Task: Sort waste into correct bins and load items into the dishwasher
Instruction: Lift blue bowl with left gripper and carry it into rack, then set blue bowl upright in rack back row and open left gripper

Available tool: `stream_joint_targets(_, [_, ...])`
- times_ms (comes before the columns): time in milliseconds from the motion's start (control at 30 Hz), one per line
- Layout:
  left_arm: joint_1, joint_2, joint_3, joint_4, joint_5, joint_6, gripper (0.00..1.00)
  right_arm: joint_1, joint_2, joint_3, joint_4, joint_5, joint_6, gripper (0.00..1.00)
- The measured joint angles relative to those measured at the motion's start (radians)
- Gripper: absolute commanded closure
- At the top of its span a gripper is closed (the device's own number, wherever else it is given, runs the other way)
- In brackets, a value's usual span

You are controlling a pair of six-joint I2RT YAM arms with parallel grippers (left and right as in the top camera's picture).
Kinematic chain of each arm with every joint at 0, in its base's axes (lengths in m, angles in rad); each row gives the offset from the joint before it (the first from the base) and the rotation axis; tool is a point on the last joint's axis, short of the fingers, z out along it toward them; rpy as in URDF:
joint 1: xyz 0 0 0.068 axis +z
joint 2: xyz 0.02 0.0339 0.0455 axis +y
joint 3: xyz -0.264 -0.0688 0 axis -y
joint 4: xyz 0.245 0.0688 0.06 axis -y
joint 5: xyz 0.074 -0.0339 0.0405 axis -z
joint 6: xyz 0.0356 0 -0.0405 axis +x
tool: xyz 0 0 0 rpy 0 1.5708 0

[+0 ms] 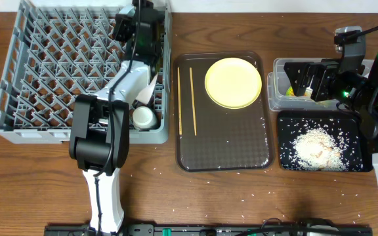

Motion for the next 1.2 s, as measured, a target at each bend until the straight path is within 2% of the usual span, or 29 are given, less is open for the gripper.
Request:
stream_joint_targets(200, [0.0, 0.0, 0.135, -0.198, 0.0, -0.014, 0.93, 0.0, 0.0, 0.0, 0.0, 0.0, 0.0, 0.01])
stream_joint_targets(367, [-0.001, 0.0, 0.148, -0.243, -0.018, -0.013, 0.93, 0.0, 0.0, 0.0, 0.0, 0.0, 0.0, 0.01])
stream_joint_targets(633, [-0.001, 0.0, 0.148, -0.255, -0.125, -0.014, 0.93, 0.0, 0.0, 0.0, 0.0, 0.0, 0.0, 0.01])
stream_joint_targets(833, [-0.001, 0.0, 0.148, -0.254, -0.202, -0.06, 0.93, 0.0, 0.0, 0.0, 0.0, 0.0, 0.0, 0.01])
stream_joint_targets(1200, [-0.019, 0.0, 0.148, -0.254, -0.228, -0.172, 0.92, 0.0, 0.0, 0.0, 0.0, 0.0, 0.0, 0.01])
